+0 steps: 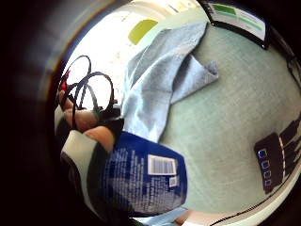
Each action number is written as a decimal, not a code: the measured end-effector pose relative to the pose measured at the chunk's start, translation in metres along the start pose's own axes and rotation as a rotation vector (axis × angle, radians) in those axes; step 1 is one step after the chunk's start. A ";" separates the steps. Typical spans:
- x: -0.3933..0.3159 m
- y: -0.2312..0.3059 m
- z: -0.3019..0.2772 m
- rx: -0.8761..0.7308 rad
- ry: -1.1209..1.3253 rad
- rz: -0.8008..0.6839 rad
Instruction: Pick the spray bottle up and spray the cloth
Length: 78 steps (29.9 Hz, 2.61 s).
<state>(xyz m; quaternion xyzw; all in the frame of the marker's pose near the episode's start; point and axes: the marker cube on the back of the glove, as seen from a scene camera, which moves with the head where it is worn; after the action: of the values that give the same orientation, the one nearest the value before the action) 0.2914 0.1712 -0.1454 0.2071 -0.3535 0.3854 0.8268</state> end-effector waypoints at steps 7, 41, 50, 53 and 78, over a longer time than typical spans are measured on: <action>0.001 -0.001 0.007 -0.014 0.000 0.005; 0.005 0.000 0.014 -0.053 0.021 0.051; 0.006 0.002 0.018 -0.066 0.039 0.061; 0.008 0.003 0.019 -0.076 0.044 0.068; 0.011 0.014 0.020 -0.087 0.065 0.069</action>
<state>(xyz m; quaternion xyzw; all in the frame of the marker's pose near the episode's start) 0.2770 0.1724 -0.1229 0.1460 -0.3497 0.4044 0.8324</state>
